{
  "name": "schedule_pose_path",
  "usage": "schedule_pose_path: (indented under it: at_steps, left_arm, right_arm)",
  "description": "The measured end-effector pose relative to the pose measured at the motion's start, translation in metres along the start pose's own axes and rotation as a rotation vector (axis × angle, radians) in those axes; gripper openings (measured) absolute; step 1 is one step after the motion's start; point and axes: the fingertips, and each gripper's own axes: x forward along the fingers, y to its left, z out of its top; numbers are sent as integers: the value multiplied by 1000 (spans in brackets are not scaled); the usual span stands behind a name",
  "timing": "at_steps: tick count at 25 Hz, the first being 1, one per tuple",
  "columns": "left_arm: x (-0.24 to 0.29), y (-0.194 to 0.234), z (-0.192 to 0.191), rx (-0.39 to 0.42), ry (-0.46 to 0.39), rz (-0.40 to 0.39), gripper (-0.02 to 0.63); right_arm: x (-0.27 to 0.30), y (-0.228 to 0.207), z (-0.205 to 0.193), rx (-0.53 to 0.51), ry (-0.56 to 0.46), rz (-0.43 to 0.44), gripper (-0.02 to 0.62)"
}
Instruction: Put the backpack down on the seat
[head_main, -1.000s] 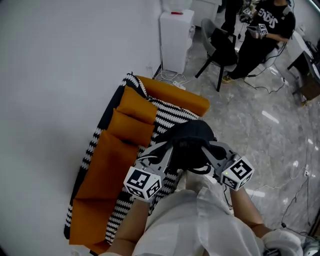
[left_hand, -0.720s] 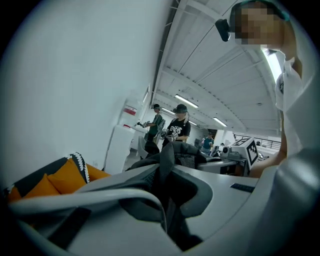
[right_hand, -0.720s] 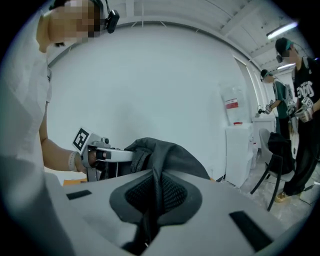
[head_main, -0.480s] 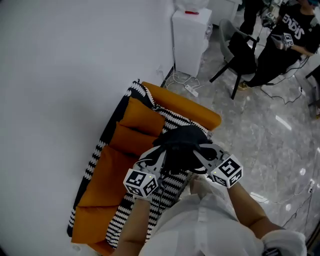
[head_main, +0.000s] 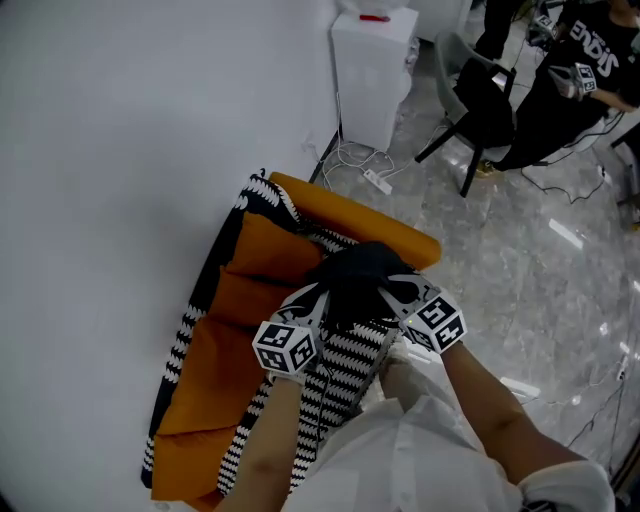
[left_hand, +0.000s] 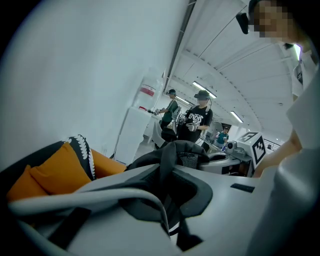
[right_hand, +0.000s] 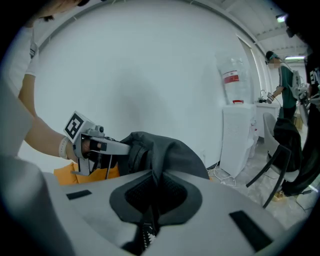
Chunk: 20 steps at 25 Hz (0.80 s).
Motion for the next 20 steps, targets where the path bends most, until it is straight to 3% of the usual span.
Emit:
schedule_pose_path:
  at_steps: [11, 20]
  left_arm:
    - [56, 38, -59, -89, 143, 27, 42]
    - [68, 33, -67, -94, 146, 51, 43]
  right_arm:
    - [48, -43, -67, 95, 166, -41, 21]
    - [47, -55, -81, 139, 184, -55, 21]
